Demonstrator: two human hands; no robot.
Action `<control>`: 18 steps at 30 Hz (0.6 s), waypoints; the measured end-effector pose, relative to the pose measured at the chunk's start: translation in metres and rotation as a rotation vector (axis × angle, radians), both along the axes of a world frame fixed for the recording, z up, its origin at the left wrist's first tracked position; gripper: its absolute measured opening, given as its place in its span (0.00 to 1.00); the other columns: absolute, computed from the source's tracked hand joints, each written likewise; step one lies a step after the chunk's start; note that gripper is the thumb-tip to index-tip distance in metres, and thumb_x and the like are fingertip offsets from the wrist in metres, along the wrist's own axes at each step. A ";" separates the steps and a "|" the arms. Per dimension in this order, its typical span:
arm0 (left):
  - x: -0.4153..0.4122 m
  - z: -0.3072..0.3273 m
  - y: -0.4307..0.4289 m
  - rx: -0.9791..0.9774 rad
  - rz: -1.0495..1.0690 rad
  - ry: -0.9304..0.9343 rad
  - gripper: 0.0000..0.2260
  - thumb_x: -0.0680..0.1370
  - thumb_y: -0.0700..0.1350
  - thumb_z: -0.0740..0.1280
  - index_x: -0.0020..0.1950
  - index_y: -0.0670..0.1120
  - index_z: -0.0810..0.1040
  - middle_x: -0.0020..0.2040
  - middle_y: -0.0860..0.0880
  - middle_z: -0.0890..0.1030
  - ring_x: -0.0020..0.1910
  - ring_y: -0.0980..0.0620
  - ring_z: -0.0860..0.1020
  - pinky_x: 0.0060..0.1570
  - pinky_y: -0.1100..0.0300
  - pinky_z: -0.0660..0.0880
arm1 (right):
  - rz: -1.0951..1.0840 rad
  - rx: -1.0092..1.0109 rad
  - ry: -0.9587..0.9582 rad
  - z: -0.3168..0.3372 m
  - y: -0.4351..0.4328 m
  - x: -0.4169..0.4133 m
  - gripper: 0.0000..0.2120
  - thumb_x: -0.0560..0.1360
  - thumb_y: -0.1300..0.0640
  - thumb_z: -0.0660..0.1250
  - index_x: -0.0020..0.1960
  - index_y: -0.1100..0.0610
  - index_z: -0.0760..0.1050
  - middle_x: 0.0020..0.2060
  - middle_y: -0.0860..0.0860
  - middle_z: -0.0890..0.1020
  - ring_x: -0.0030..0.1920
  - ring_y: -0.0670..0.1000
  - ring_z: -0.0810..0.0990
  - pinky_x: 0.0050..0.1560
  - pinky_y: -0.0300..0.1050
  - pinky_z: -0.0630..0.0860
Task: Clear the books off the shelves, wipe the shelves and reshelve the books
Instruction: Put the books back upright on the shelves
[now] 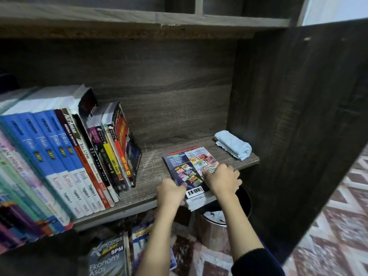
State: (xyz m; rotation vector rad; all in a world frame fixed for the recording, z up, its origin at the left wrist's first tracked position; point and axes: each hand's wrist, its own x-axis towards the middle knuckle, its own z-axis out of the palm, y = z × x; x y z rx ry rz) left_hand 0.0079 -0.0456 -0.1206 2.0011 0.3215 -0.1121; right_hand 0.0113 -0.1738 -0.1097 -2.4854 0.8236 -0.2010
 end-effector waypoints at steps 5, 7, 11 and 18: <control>0.004 -0.003 0.008 0.007 0.003 0.003 0.13 0.73 0.43 0.73 0.33 0.45 0.72 0.37 0.42 0.80 0.36 0.44 0.81 0.43 0.51 0.80 | -0.045 0.335 -0.044 0.016 -0.022 -0.001 0.20 0.70 0.52 0.72 0.57 0.61 0.74 0.57 0.59 0.78 0.59 0.60 0.76 0.54 0.47 0.73; 0.005 -0.001 0.009 0.153 -0.046 0.013 0.08 0.76 0.46 0.69 0.41 0.42 0.77 0.45 0.42 0.82 0.46 0.43 0.80 0.49 0.55 0.75 | -0.062 0.563 -0.105 0.019 -0.027 -0.004 0.15 0.68 0.56 0.76 0.47 0.62 0.75 0.49 0.58 0.81 0.52 0.58 0.81 0.50 0.47 0.77; 0.009 0.000 0.002 0.241 -0.074 0.070 0.15 0.79 0.43 0.58 0.63 0.37 0.71 0.63 0.37 0.74 0.63 0.38 0.72 0.59 0.53 0.69 | -0.091 1.027 -0.237 0.019 -0.017 -0.011 0.13 0.64 0.68 0.77 0.38 0.64 0.71 0.45 0.67 0.82 0.46 0.65 0.83 0.51 0.65 0.78; 0.014 0.004 0.008 0.180 0.063 -0.103 0.17 0.80 0.42 0.54 0.69 0.45 0.69 0.62 0.41 0.75 0.59 0.39 0.74 0.57 0.50 0.72 | 0.098 1.169 -0.318 0.027 0.002 -0.010 0.17 0.70 0.71 0.71 0.49 0.58 0.65 0.51 0.62 0.81 0.49 0.61 0.83 0.49 0.56 0.80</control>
